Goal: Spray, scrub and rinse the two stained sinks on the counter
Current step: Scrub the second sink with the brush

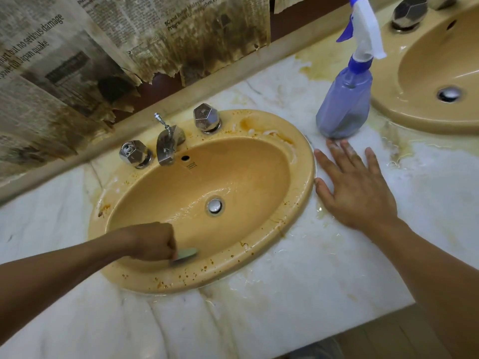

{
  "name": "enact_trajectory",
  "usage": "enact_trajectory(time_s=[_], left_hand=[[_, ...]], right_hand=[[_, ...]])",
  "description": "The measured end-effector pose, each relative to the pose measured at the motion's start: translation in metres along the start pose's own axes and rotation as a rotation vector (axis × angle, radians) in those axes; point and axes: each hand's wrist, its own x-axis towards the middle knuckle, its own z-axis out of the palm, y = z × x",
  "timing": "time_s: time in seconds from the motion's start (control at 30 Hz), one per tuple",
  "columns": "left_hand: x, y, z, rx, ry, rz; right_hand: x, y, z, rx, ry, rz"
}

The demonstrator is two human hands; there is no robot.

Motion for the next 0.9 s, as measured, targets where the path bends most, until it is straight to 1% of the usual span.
enact_trajectory(time_s=[0.07, 0.1, 0.13, 0.17, 0.23, 0.3, 0.37, 0.43, 0.5, 0.57, 0.63, 0.67, 0.73, 0.8, 0.83, 0.9], left_hand=[[0.003, 0.027, -0.006, -0.135, -0.01, 0.098], [0.001, 0.026, -0.01, -0.2, -0.021, 0.108], [-0.005, 0.017, -0.013, -0.223, -0.044, 0.085], [-0.012, 0.004, -0.014, -0.19, -0.059, 0.038], [-0.026, -0.027, -0.006, -0.048, -0.056, -0.112], [-0.033, -0.042, 0.002, -0.023, -0.056, -0.193], [-0.03, -0.035, 0.003, -0.112, -0.074, -0.144], [-0.024, -0.02, 0.001, -0.261, -0.08, -0.03], [-0.021, -0.015, -0.003, -0.302, -0.078, 0.008], [-0.019, -0.029, 0.001, -0.197, -0.066, -0.042], [-0.011, -0.047, 0.01, -0.057, -0.009, -0.122], [-0.003, -0.051, 0.013, -0.035, 0.022, -0.141], [0.021, -0.043, 0.016, -0.035, 0.122, -0.113], [0.047, -0.02, 0.016, -0.106, 0.234, -0.051], [0.056, -0.005, 0.014, -0.145, 0.252, 0.005], [0.064, 0.016, 0.008, -0.172, 0.182, 0.162]], right_hand=[[0.0, 0.001, -0.001, 0.005, 0.004, 0.005], [0.0, 0.0, -0.001, 0.01, 0.007, 0.005], [-0.001, 0.0, -0.001, 0.015, 0.01, 0.005], [-0.001, -0.001, -0.001, 0.02, 0.015, 0.006], [-0.001, -0.001, -0.001, 0.025, 0.017, 0.012], [-0.001, -0.001, 0.0, 0.022, 0.012, 0.01], [-0.001, -0.001, -0.001, 0.025, 0.015, 0.011], [-0.001, -0.001, -0.001, 0.025, 0.018, 0.007], [-0.001, -0.001, -0.001, 0.025, 0.022, 0.007], [-0.001, -0.001, 0.0, 0.032, 0.026, 0.004], [-0.001, -0.001, 0.001, 0.033, 0.033, 0.006], [-0.001, -0.002, 0.002, 0.028, 0.032, 0.006], [-0.001, -0.002, 0.002, 0.019, 0.033, 0.008], [-0.001, -0.001, 0.002, 0.019, 0.032, 0.007], [-0.001, -0.001, 0.002, 0.019, 0.032, 0.007], [0.0, -0.001, 0.002, 0.016, 0.037, 0.006]])
